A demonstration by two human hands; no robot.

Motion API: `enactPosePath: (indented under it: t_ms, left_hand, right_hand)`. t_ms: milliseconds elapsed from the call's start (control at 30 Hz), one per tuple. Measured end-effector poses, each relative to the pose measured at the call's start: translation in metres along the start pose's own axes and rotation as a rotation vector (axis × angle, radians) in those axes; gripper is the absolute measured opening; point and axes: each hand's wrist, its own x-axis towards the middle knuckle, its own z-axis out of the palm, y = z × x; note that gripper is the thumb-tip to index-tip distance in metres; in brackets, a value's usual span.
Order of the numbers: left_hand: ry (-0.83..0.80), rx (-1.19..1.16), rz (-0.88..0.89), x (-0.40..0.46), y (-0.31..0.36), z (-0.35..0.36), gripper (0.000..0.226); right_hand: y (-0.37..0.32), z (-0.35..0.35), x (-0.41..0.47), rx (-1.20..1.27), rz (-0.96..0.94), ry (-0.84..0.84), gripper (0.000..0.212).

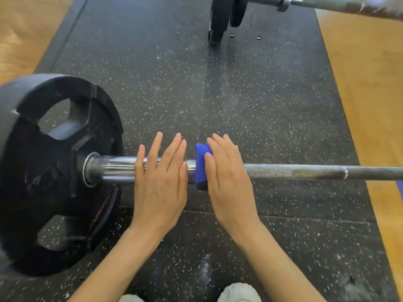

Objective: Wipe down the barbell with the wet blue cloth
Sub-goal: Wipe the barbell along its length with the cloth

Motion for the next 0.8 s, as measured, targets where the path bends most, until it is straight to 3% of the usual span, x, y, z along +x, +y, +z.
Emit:
enactPosePath:
  t_ms: [167,300,500,567,633,800]
  left_hand:
    - [0.007,0.045,0.002,0.004,-0.003,-0.001,0.053]
    - [-0.010,0.055,0.007,0.004,-0.005,0.002,0.053]
    - [0.002,0.049,0.003,0.003,-0.004,0.002,0.052]
    - [-0.014,0.057,0.005,0.002,-0.003,0.001,0.051]
    - [-0.031,0.069,0.016,0.005,-0.004,-0.001,0.051]
    - [-0.045,0.122,0.019,0.014,-0.005,-0.003,0.053]
  right_hand:
    - [0.008,0.005,-0.046,-0.085,-0.172,0.014,0.043]
    - [-0.002,0.001,0.004,-0.014,0.064,-0.048,0.048]
    - [-0.003,-0.001,-0.033,-0.264,-0.154,-0.059,0.050]
    - [-0.007,-0.002,-0.008,-0.204,-0.057,-0.098,0.056]
    - [-0.007,-0.006,0.018,-0.104,0.089,-0.187,0.047]
    - [-0.006,0.002,-0.028,-0.176,-0.088,0.009,0.048]
